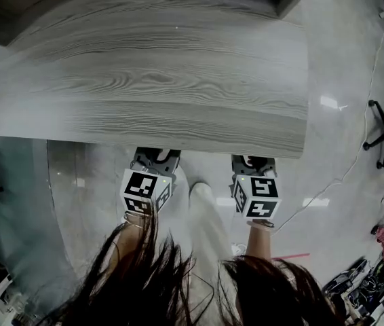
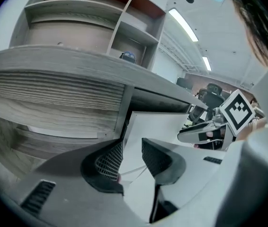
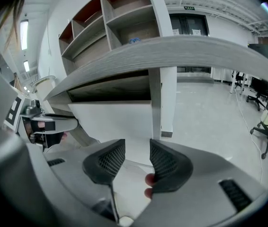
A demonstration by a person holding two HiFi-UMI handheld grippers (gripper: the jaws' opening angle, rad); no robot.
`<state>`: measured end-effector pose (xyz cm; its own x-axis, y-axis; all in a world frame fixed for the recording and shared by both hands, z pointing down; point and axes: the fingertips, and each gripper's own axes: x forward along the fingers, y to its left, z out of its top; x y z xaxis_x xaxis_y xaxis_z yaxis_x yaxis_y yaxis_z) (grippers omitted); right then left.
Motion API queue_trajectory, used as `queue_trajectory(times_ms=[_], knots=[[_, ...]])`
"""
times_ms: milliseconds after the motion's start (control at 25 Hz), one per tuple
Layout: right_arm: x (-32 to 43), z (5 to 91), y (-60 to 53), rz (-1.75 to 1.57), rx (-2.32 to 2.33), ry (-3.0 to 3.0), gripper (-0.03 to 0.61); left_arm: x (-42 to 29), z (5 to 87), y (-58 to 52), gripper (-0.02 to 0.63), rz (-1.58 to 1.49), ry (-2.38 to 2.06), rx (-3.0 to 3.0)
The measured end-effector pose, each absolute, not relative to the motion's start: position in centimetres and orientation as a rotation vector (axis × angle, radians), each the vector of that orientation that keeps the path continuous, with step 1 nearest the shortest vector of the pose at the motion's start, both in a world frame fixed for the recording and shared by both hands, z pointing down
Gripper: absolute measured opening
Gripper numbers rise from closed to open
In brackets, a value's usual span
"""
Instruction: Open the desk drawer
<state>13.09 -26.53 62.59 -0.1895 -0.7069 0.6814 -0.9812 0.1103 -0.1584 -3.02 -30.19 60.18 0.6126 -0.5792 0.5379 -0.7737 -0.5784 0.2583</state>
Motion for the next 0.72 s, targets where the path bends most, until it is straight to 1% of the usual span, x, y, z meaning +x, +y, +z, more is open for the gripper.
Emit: queue_trajectory(times_ms=[400, 720], knots=[[13.80, 62.91, -26.47, 0.835, 1.672, -1.910, 0.153, -2.63, 60.21, -30.77, 0.119, 0.548, -1.059, 2.385], [13.70, 62.74, -27.31, 0.829, 1.674, -1.931, 0.176, -2.59, 60.44, -30.84, 0.120, 0.531, -1.037, 2.408]])
